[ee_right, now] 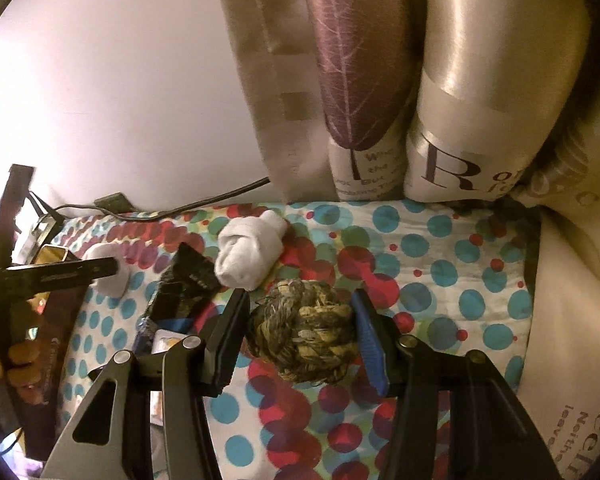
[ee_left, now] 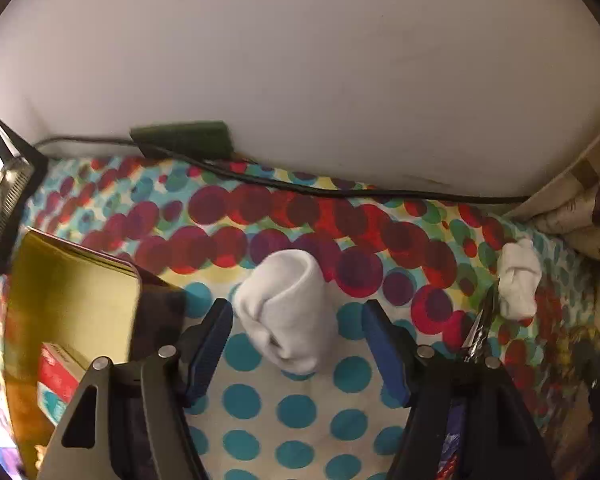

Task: Organize objects
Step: 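Grasp the braided rope ball with the right tool while the left tool grasps a white sock ball, then carry the sock ball into the tray and open the left tool while the right tool carries the rope ball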

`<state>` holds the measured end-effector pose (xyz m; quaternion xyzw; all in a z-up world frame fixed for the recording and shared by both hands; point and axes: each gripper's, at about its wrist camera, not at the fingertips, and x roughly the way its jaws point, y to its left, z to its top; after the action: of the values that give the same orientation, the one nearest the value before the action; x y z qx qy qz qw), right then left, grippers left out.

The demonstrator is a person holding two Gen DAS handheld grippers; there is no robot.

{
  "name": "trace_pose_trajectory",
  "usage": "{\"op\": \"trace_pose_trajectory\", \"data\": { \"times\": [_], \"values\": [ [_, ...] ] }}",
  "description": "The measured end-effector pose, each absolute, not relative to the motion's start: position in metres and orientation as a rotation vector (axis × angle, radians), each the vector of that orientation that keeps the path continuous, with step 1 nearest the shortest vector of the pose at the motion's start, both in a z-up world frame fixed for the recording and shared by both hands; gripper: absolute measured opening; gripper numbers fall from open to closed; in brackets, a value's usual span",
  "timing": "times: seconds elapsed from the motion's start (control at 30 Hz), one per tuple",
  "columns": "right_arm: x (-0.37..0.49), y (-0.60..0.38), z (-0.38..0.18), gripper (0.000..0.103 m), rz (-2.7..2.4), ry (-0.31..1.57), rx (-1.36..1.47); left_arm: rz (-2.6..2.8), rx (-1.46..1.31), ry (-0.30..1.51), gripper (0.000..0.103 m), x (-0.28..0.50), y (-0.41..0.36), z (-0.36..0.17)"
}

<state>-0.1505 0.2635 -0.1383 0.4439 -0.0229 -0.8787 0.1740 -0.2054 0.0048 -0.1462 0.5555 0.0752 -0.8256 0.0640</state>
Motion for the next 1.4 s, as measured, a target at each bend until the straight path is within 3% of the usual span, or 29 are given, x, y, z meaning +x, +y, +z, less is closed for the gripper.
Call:
{"op": "trace_pose_trajectory", "data": {
  "times": [0.03, 0.07, 0.37, 0.9, 1.1, 1.4],
  "values": [
    [-0.150, 0.269, -0.136, 0.049, -2.492, -0.068, 1.254, -2.489, 1.684, 0.249, 0.062, -0.206, 0.004, -0.148],
    [-0.149, 0.269, -0.135, 0.049, -2.488, -0.070, 1.252, -2.477, 1.681, 0.246, 0.044, -0.206, 0.003, -0.150],
    [-0.141, 0.274, -0.132, 0.049, -2.492, -0.098, 1.252, -2.499, 1.680, 0.204, 0.043, -0.196, 0.004, -0.144],
    [-0.113, 0.258, -0.101, 0.049, -2.472, -0.118, 1.189, -2.661, 1.449, 0.090, 0.043, -0.086, -0.023, -0.051],
    [-0.096, 0.233, -0.085, 0.050, -2.437, -0.098, 1.145, -2.585, 1.449, 0.184, 0.043, -0.047, -0.074, -0.055],
    [-0.068, 0.194, -0.071, 0.049, -2.395, -0.059, 1.111, -2.523, 1.487, 0.181, 0.044, -0.013, -0.103, -0.081]
  ]
}}
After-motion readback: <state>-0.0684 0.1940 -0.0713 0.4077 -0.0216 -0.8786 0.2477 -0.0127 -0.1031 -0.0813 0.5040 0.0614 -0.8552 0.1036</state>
